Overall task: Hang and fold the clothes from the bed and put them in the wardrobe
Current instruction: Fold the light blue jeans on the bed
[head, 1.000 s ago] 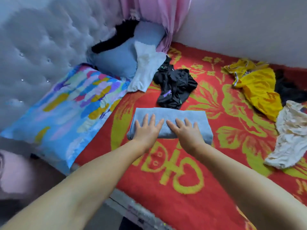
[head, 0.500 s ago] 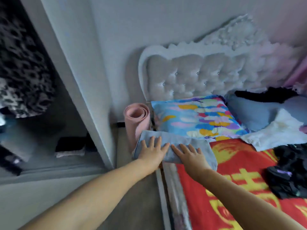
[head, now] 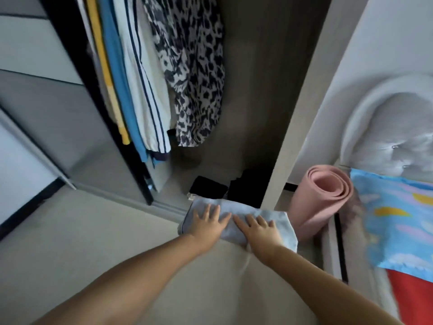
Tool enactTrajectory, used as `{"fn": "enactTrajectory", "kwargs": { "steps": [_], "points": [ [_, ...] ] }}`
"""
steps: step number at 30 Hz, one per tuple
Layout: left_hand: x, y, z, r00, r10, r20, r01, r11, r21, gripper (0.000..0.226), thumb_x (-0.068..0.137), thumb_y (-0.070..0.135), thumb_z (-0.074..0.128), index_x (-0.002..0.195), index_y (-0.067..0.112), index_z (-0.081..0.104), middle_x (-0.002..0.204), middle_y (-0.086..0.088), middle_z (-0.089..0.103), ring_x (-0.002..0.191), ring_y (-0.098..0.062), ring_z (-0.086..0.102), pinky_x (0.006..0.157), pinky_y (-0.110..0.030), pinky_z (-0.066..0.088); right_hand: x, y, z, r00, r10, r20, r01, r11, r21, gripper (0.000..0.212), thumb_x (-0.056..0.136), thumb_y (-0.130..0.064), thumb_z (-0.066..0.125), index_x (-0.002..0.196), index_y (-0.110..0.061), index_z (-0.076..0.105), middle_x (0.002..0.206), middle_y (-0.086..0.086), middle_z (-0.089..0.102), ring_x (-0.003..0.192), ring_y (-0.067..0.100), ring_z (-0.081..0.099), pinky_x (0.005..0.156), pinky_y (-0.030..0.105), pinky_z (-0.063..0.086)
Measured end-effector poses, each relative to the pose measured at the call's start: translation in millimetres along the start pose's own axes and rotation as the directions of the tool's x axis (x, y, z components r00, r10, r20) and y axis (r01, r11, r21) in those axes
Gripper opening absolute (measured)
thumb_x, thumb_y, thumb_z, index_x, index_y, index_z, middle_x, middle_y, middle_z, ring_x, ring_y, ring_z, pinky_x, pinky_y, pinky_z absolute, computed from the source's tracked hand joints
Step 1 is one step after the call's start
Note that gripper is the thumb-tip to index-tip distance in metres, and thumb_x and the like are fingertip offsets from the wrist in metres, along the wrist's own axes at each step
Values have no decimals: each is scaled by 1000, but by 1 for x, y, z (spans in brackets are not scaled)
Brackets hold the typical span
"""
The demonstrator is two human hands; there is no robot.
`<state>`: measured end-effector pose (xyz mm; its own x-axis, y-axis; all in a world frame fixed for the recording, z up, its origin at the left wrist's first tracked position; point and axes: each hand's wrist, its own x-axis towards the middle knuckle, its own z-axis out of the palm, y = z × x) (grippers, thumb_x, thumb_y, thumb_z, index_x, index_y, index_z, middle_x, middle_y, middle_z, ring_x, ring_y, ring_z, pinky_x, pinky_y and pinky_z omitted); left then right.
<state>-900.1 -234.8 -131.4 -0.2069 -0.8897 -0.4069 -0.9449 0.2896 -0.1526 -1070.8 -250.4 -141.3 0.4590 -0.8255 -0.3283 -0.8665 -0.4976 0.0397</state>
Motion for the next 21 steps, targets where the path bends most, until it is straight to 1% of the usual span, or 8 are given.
{"fn": "enactTrajectory", "kwargs": {
  "steps": [3, 4, 6, 8, 11, 14, 16, 21],
  "points": [
    [8, -55, 13, 999, -31, -11, 32, 999, 37, 65, 98, 9, 35, 153, 23, 3, 158, -19, 2, 145, -41, 4, 110, -61, 21, 46, -35, -8, 1000, -13, 17, 13, 1000, 8, 75, 94, -16, 44, 153, -30, -1, 155, 9, 19, 139, 31, 25, 108, 51, 26],
    [13, -68, 18, 995, -32, -97, 37, 998, 43, 65, 96, 13, 43, 153, 23, 15, 156, -22, 14, 143, -42, 16, 106, -60, 29, 60, -41, -8, 1000, -18, 16, 18, 1000, 13, 75, 94, -15, 43, 153, -30, -1, 156, 9, 18, 140, 31, 25, 108, 51, 25],
    [23, -87, 22, 983, -13, -185, 27, 997, 73, 57, 73, 25, 73, 129, 28, 60, 128, -19, 59, 118, -36, 58, 81, -51, 54, 87, -48, -7, 999, -25, 25, 24, 1000, 19, 74, 94, -13, 40, 153, -30, -2, 157, 9, 17, 141, 31, 23, 109, 51, 24],
    [41, -103, 30, 974, -62, -218, 87, 990, 107, 39, 59, 36, 76, 98, 37, 76, 98, -3, 74, 89, -23, 72, 59, -41, 59, 116, -51, -4, 999, -24, 49, 23, 1000, 19, 74, 95, -14, 40, 153, -31, -3, 157, 9, 17, 141, 32, 22, 109, 52, 23],
    [89, -128, 42, 989, -38, -146, 47, 997, 63, 43, 74, 36, 70, 117, 35, 68, 118, -10, 67, 107, -32, 65, 74, -48, 57, 162, -47, 3, 996, -17, 93, 14, 999, 34, 78, 94, -12, 43, 152, -30, -6, 157, 9, 15, 142, 33, 19, 110, 53, 22],
    [148, -153, 64, 994, -66, -83, 58, 994, -90, 52, 98, 23, 37, 149, 29, 30, 154, -17, 27, 140, -42, 26, 105, -62, 31, 214, -38, 12, 990, -17, 139, 13, 999, 31, 83, 92, -10, 46, 152, -29, -9, 158, 10, 12, 143, 33, 17, 110, 54, 22],
    [188, -172, 79, 998, -35, 61, 42, 993, -110, 59, 102, 23, 32, 153, 27, 3, 159, -18, 0, 145, -43, 1, 110, -65, 15, 252, -33, 17, 989, -10, 146, 4, 999, 46, 85, 92, -9, 47, 152, -29, -10, 159, 10, 9, 144, 33, 15, 111, 54, 20],
    [269, -215, 112, 987, -21, 159, 37, 994, -99, 71, 99, 24, 42, 152, 27, -4, 158, -19, -7, 144, -44, -3, 108, -66, 16, 347, -31, 42, 978, -6, 210, -4, 999, 50, 84, 92, -10, 45, 152, -32, -9, 159, 9, 7, 145, 35, 12, 112, 55, 14]
  ]
}}
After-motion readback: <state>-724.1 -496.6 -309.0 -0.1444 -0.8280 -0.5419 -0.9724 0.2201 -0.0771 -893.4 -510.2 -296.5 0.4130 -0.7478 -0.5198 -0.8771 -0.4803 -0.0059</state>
